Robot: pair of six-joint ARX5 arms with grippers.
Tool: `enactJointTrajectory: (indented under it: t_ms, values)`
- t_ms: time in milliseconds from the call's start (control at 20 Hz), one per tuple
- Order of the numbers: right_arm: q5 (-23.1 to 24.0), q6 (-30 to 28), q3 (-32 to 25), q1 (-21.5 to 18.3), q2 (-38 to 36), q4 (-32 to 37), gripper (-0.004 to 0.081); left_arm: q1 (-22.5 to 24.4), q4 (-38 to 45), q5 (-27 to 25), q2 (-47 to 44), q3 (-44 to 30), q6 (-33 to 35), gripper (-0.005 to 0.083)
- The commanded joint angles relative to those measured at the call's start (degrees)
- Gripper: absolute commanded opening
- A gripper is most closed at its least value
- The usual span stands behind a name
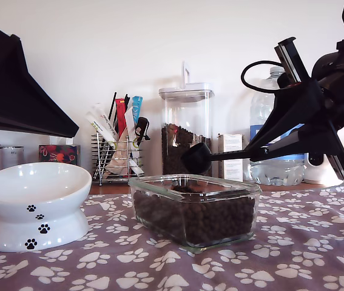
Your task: Measure one spoon of cat food and pour it into the food bowl
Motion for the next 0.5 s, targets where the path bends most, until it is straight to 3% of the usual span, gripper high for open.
enactJointTrajectory:
  t_ms: [0,300,450]
  values:
    - [0.17,0.39,0.0,0.33,1.38,0.13,-0.0012,-0.15,0.7,0.04,-0.09,-0.92,0.31,-0.0019]
    - [1.09,0.37,0.0,1.38,3.43,0.24,-0.0012,-0.15,0.31,0.04,-0.09,-0.92,0.31,-0.0019]
    - [4.9,-0.11,-0.02,1.42,3.45,0.0,-0.0012,-0.15,0.28,0.07,-0.07,-0.92,0.28,-0.0019]
